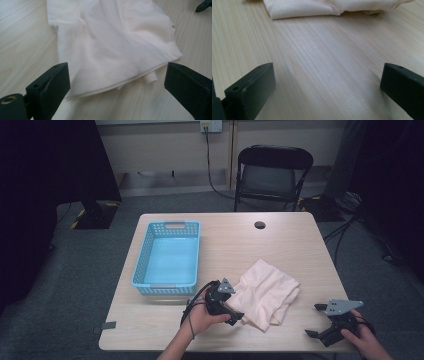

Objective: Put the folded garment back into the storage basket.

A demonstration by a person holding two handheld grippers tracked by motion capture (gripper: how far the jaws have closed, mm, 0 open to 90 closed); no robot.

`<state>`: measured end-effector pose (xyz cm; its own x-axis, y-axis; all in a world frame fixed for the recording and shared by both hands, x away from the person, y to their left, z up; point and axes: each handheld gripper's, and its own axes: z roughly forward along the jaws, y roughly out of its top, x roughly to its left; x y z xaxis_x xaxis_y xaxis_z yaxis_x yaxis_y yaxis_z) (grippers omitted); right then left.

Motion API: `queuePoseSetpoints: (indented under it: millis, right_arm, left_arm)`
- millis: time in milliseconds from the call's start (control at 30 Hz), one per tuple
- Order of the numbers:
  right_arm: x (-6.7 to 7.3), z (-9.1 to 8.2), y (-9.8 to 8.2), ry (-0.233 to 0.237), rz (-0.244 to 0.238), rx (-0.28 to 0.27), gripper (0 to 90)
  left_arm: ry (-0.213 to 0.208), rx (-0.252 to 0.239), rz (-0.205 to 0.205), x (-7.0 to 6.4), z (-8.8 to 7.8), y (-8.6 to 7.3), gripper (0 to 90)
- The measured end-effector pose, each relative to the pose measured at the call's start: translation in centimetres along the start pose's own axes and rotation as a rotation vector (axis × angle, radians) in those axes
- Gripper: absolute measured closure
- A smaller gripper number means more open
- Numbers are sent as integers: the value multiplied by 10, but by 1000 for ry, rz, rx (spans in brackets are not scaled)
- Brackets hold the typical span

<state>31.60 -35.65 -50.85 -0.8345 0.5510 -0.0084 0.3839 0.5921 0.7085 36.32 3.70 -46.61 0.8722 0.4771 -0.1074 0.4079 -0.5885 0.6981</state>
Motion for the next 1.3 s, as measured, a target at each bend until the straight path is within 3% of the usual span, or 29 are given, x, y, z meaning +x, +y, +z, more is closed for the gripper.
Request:
queuePoseSetpoints:
  millis: [400,633,1300]
  right_arm:
    - [0,0,0,0,0,0,0]
    - [0,0,0,0,0,0,0]
    - [0,0,0,0,0,0,0]
  left_arm:
    - [-2,15,8,1,17,19,46]
    - [-21,-4,1,1,26,30,61]
    - [37,-4,-5,7,59,67,77]
